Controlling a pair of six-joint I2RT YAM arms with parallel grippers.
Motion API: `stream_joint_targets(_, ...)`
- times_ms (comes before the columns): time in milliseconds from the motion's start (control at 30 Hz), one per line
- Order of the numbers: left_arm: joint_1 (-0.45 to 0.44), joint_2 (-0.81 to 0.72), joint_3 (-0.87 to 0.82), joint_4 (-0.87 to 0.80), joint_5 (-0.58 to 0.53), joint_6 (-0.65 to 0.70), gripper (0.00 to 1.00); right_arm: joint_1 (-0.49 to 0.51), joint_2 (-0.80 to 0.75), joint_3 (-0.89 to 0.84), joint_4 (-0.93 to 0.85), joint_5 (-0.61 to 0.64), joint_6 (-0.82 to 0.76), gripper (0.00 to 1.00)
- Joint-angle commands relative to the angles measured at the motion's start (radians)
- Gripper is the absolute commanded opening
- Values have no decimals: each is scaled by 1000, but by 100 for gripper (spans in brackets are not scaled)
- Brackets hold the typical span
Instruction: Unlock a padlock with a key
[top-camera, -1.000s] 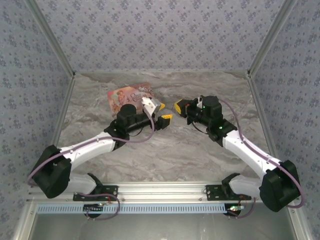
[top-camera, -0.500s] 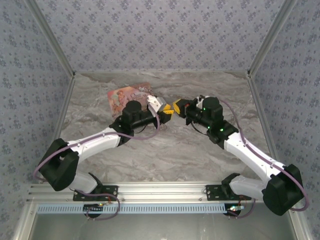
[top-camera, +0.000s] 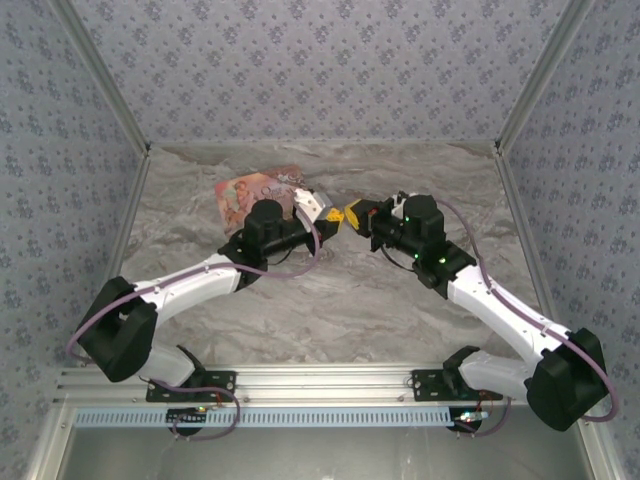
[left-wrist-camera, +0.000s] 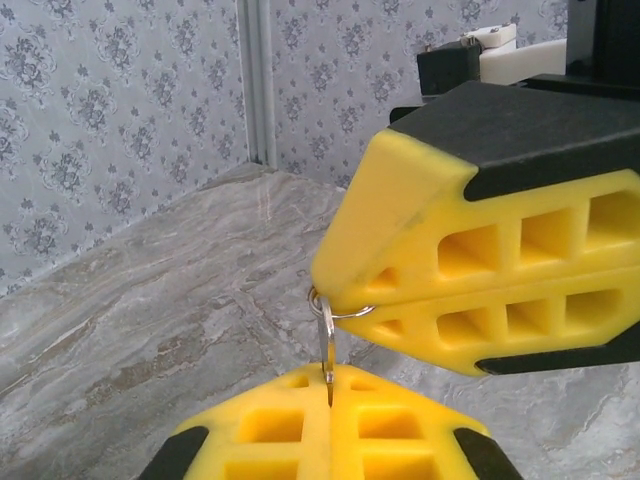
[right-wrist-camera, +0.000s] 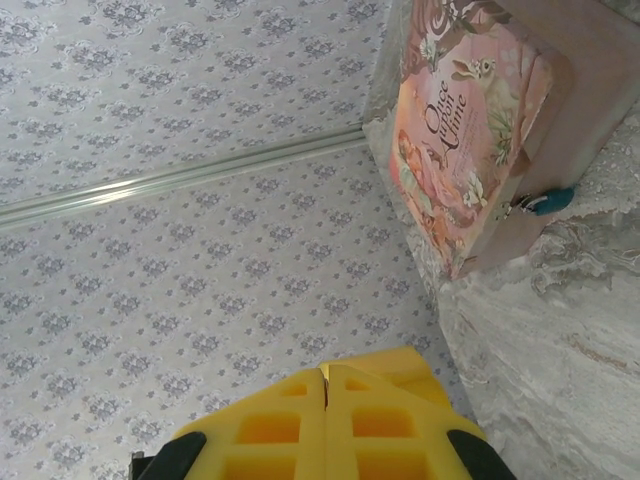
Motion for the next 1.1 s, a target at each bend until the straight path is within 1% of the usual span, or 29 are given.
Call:
stream_joint_targets(0, -9, -28, 26, -14, 17, 34, 0, 13, -14, 22, -39, 10, -10, 1)
stream_joint_targets(33, -9, -36, 27, -34, 17, 44, 0, 12, -17, 21, -44, 11, -21, 7)
stream_joint_targets(100, -10, -61, 29, -94, 18, 72, 0, 10, -27, 19, -57, 13, -61, 23)
stream_joint_targets(167, -10, -87, 35, -175, 19, 105, 0, 0, -38, 22, -73, 7, -124, 33)
stream_joint_targets(233, -10, -118, 47, -282, 21, 142, 0, -13, -52, 35, -110, -4, -228, 43)
stream_joint_targets(300, -9, -150, 68, -415, 27, 181, 0, -30, -67, 60, -168, -22, -383, 53)
stream_joint_targets(367, -9, -175, 92, -541, 27, 219, 0, -42, -85, 82, -234, -27, -562, 61)
stream_joint_targets(467, -9, -199, 131, -708, 28, 264, 0, -52, -111, 109, -320, -39, -886, 72)
stream_joint_targets(533, -9, -207, 162, -804, 28, 292, 0, -60, -122, 119, -357, -81, -1115, 76)
stream_joint_targets(600, -10, -206, 201, -900, 30, 324, 0, -63, -131, 119, -379, -161, -1322, 80)
stream_joint_targets(633, -10, -203, 220, -941, 32, 341, 0, -62, -134, 119, -395, -198, -1411, 80)
stream_joint_targets(700, -10, -194, 262, -1028, 42, 388, 0, -56, -141, 110, -439, -304, -1649, 82)
stream_joint_targets(800, -10, -176, 324, -1141, 43, 440, 0, -33, -164, 98, -516, -359, -1947, 83)
stream_joint_targets(900, -10, -162, 378, -1240, 44, 484, 0, -25, -188, 71, -531, -400, -2167, 84)
stream_joint_targets(1000, -9, -153, 415, -1302, 52, 532, 0, -20, -180, 67, -524, -418, -2283, 84)
stream_joint_targets(1067, -9, -148, 434, -1332, 61, 562, 0, -19, -154, 85, -520, -441, -2317, 84)
